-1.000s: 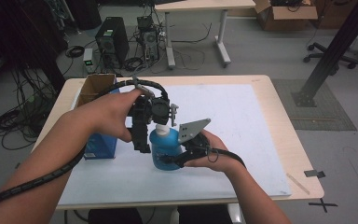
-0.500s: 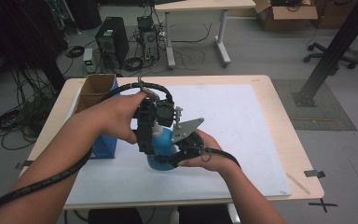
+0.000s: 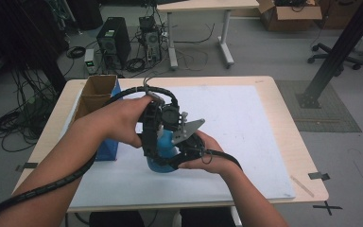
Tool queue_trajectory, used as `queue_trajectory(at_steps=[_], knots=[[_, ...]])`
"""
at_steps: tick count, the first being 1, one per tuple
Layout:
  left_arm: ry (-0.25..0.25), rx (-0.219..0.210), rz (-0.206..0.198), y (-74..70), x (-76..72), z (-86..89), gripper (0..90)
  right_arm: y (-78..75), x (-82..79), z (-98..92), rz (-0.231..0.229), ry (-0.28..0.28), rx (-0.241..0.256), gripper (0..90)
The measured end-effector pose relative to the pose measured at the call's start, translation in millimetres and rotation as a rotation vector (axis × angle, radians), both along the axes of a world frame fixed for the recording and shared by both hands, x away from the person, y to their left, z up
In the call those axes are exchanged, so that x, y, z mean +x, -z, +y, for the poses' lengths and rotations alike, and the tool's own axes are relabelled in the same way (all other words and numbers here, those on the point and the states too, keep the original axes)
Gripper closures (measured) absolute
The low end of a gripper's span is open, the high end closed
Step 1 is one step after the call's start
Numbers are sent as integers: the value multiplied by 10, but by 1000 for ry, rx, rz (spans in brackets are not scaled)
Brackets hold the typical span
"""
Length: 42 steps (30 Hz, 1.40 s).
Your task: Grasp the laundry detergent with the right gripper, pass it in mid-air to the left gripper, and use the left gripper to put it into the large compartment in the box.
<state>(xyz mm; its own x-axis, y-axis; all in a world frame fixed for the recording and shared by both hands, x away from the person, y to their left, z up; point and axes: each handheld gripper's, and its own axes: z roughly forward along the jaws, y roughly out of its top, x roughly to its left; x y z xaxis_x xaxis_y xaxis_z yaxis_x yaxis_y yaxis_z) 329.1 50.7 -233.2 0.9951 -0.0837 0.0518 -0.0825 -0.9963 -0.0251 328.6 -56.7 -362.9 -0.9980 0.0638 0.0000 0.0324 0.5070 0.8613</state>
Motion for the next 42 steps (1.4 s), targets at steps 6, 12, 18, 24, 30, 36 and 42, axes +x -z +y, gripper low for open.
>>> queue_trajectory(at_steps=[6,12,18,24,30,36,42], knots=[[-2,6,-4,31,-2,-17,21,-10,0,9,-1,3,5,451],[-13,13,-4,35,14,-29,44,-14,12,-7,-2,9,1,451],[-9,15,-10,40,15,-37,77,-28,13,-9,-11,9,2,451],[-13,23,-4,27,18,-45,119,-27,12,-11,-13,10,2,451],[-12,22,3,28,13,-56,163,-22,14,-23,-9,13,7,451],[-11,29,0,35,13,-57,194,-30,11,-16,-18,11,9,451],[-13,30,1,31,19,-45,224,-32,10,-18,-10,13,6,451]])
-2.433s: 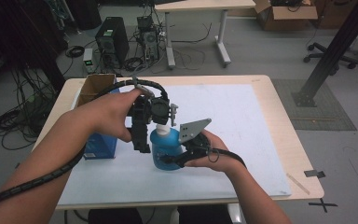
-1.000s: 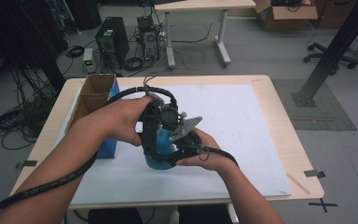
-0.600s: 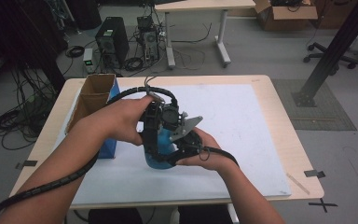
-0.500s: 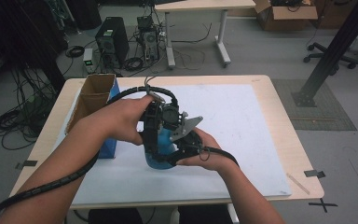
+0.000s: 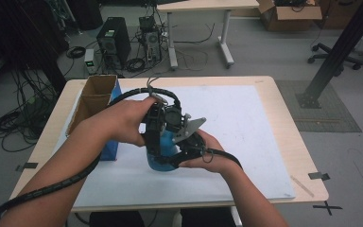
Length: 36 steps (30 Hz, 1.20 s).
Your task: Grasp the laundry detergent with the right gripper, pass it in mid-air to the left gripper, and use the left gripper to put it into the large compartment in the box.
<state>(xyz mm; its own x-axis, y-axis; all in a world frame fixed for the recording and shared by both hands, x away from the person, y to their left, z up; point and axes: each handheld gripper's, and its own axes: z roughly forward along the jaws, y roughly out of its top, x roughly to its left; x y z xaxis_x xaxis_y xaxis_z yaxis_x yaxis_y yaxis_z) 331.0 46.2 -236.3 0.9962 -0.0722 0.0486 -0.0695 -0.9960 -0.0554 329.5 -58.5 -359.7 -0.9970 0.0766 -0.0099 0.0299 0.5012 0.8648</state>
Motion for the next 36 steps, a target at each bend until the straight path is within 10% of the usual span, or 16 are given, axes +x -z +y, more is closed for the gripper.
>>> queue_trajectory(at_steps=[36], knots=[[-5,16,-29,-22,-54,-29,382,-34,-12,0,-7,2,16,451]])
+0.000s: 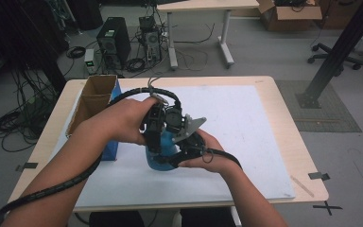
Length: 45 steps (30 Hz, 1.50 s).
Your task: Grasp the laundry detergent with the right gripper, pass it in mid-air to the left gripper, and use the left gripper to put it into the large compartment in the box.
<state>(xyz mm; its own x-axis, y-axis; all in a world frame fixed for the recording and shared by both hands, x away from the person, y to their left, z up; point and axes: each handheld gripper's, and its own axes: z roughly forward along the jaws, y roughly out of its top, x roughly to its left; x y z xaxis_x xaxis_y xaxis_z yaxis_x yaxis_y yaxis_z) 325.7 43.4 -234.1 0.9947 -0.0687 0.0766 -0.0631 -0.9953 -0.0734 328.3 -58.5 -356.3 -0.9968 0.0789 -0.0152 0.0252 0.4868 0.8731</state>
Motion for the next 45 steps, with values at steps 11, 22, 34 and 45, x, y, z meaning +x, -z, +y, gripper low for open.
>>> queue_trajectory(at_steps=[11,22,34,45], knots=[[2,21,-15,-68,-31,-42,387,4,-21,-32,-42,-2,54,438],[-6,33,-20,-64,16,-29,388,10,-34,-82,-32,7,81,307],[-9,30,-13,-58,20,-37,388,70,-8,-131,1,64,127,209],[-10,30,-13,-70,23,-36,387,113,-16,-166,11,87,138,111]])
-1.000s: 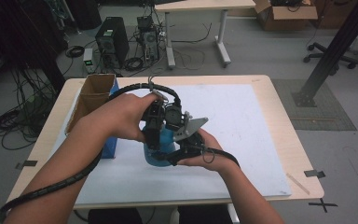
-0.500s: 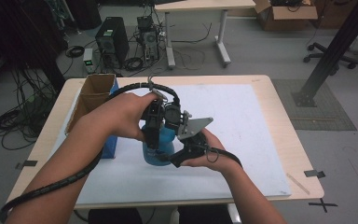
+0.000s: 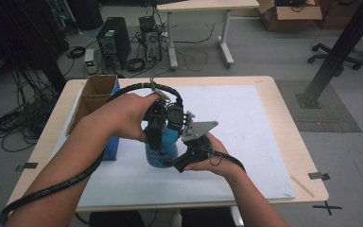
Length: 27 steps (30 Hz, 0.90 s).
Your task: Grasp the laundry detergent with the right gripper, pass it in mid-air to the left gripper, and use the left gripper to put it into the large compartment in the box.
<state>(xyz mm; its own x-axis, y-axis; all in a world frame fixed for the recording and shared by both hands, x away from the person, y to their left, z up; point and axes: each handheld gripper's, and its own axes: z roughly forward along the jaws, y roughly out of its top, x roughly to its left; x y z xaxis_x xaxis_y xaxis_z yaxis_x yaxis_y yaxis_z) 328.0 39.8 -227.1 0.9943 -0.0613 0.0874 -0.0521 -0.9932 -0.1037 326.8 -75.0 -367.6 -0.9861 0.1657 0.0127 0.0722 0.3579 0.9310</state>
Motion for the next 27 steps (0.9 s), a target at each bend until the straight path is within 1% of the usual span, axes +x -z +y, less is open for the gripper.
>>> queue_trajectory(at_steps=[4,5,7,8,13,14,16,18,19,22,23,24,25,26,27], knots=[[-2,6,2,-4,-4,-9,387,21,-1,-20,11,-4,4,62],[0,1,2,-3,1,-9,386,25,0,-29,13,-4,7,44],[0,-5,3,-4,9,-9,386,30,0,-39,17,-5,9,36],[-6,-2,2,-5,19,-11,386,34,-1,-63,17,-11,19,5],[-8,2,-1,-12,39,-21,385,33,7,-128,26,-3,39,2],[-11,0,-1,-13,39,-20,386,26,7,-178,20,2,49,2],[-15,4,3,-27,40,-15,385,16,2,-238,25,1,60,2],[-16,8,1,-37,35,-11,385,4,-2,-330,18,3,60,2],[-15,16,-6,-59,35,-9,385,0,-4,-362,18,4,59,2],[-31,21,-14,-100,52,-1,385,-25,-16,-496,6,6,52,1],[-31,21,-14,-100,52,-1,385,-25,-16,-496,6,6,52,1],[-46,24,-15,-124,64,-2,385,-53,-20,-578,4,11,52,1],[-51,22,-15,-141,71,-3,385,-68,-22,-617,1,13,49,1],[-51,22,-15,-141,71,-3,385,-68,-22,-617,1,13,49,1],[-76,16,-9,-173,86,-6,385,-95,-20,-688,-5,13,35,1]])
